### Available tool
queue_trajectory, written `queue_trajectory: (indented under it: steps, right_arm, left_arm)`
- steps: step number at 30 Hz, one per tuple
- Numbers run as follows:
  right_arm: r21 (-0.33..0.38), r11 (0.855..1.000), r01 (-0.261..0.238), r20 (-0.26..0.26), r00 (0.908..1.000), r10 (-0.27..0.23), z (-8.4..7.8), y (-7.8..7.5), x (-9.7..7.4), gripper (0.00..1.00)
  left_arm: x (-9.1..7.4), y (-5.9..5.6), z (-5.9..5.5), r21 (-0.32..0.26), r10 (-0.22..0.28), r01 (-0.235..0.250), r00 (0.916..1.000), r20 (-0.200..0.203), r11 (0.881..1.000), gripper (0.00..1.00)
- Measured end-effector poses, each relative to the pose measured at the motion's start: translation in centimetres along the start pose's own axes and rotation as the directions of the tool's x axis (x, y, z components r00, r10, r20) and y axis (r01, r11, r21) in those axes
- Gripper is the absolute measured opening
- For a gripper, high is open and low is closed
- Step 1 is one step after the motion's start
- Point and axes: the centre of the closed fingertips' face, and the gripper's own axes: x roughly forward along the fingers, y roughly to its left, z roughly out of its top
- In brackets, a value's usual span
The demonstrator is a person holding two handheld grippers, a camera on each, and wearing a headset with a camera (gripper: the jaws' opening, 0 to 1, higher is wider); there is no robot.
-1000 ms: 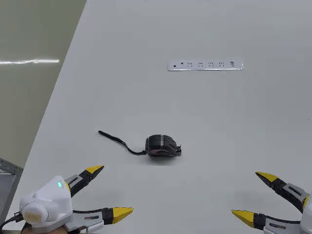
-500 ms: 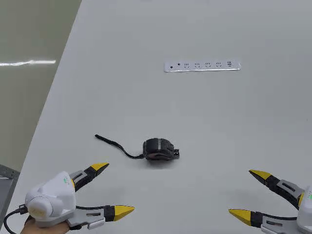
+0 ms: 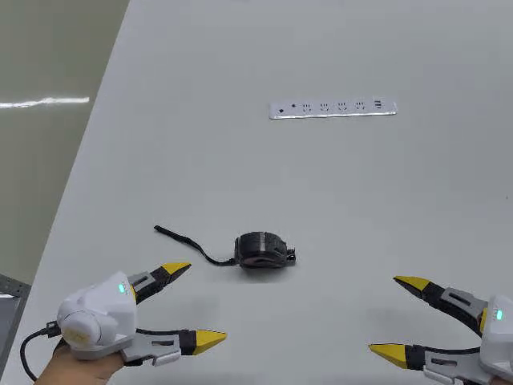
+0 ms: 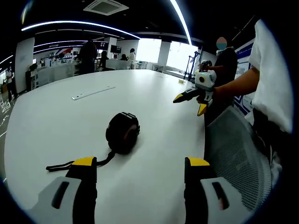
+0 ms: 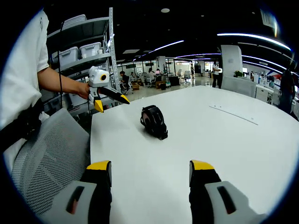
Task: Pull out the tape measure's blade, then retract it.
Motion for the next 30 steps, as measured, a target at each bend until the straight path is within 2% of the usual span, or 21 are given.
queue_trajectory:
  steps: [7, 15, 19, 30]
  right_arm:
    - [-0.013, 1.000, -0.024, -0.006, 0.9997, 0.024, 0.2, -0.6, 1.1, 0.68]
    - [-0.008, 0.999, -0.045, -0.013, 0.9989, 0.045, -0.3, -1.2, 2.3, 0.66]
    - [-0.008, 0.999, -0.047, -0.019, 0.9987, 0.047, -0.3, -1.6, 2.8, 0.65]
    - [0.001, 0.999, -0.039, 0.005, 0.9992, 0.039, -0.1, -2.7, 4.6, 0.63]
  left_arm:
    - [1.1, 0.7, 0.3, 0.013, -0.021, 0.021, 0.9997, -0.009, 1.000, 0.72]
    - [2.3, 1.7, 0.4, 0.033, -0.035, 0.036, 0.9990, -0.027, 0.999, 0.69]
    - [3.1, 2.0, 0.3, 0.038, -0.044, 0.045, 0.9985, -0.034, 0.998, 0.67]
    - [5.1, 3.0, 0.6, 0.032, -0.058, 0.059, 0.9979, -0.030, 0.998, 0.63]
